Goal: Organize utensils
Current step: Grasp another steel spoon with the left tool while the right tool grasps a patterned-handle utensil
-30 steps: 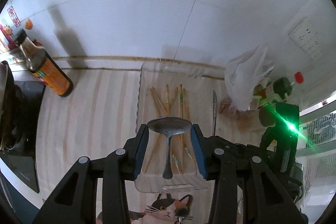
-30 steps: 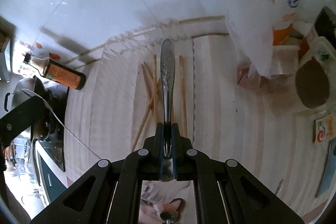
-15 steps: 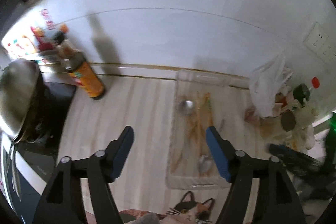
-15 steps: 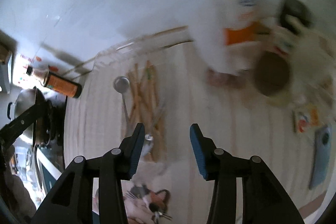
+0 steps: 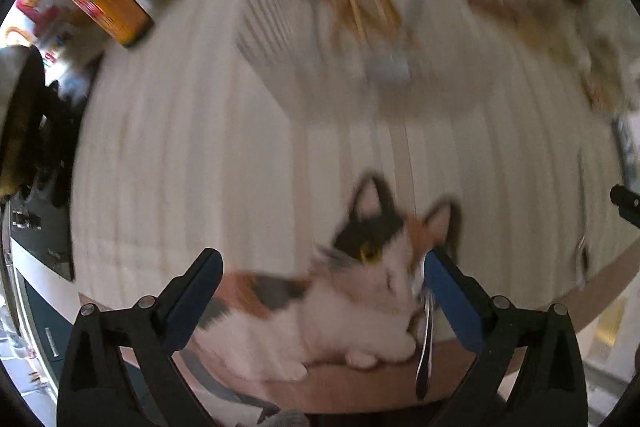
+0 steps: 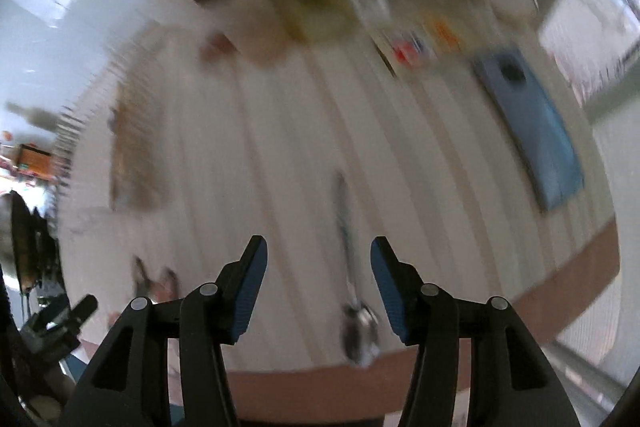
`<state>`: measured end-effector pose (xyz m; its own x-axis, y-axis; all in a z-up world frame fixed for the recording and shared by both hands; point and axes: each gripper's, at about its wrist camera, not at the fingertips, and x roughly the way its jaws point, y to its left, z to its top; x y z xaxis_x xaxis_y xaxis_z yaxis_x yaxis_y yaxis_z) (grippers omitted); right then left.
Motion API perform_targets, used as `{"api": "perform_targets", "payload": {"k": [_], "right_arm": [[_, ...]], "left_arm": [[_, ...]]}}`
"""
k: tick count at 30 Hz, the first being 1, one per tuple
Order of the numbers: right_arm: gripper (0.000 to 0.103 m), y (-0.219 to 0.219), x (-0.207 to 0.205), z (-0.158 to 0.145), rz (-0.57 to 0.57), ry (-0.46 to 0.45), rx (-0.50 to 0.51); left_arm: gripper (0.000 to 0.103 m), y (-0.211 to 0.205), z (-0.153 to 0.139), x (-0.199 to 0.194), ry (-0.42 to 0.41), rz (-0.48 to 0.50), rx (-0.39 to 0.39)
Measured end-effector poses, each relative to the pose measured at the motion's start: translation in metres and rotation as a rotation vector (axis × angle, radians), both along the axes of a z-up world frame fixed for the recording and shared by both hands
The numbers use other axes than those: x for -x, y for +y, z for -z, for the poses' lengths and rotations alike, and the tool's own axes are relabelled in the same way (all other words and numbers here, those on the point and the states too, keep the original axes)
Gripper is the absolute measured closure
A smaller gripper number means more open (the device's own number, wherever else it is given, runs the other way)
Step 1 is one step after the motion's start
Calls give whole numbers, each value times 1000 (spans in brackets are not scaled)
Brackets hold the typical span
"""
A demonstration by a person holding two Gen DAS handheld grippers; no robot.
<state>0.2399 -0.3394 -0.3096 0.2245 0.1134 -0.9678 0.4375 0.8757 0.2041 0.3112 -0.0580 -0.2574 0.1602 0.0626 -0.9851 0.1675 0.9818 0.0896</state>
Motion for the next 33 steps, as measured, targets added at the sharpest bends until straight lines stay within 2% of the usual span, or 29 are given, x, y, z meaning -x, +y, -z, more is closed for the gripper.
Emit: {"api": "perform_targets", "payload": {"k": [6,7,9,11,20,21,22,24,26,29,33], "right_arm": [[47,13,19,48,-38,111,-4],[53,19,20,47,-56,87,47],[69,33,19,51,-101,107,151],[94,43,19,56,-123,98,173],[97,68,34,72,-168,97,84],[97,69,37,74,-166,98,76],[97,70,39,76,-165,99,69],[97,70,43,79,-159,97,52],[97,64,46,82,-141,92,25],[97,63,45,85,-130,97,1],[97,65,40,86,-137,99,25]], "left_arm": [[0,-14,19,7,52,30,-30],[0,-16,20,9,53,35,-34],[0,-19,23,13,63,39,-39],[1,-25,29,17,81,50,-33],[4,-62,53,13,151,76,42],[8,-64,55,13,152,76,44],[20,-68,56,12,150,81,44],[36,-73,59,12,152,88,20],[46,-75,57,11,145,79,59],[67,-82,53,11,126,106,59],[71,-89,52,14,119,135,51]]}}
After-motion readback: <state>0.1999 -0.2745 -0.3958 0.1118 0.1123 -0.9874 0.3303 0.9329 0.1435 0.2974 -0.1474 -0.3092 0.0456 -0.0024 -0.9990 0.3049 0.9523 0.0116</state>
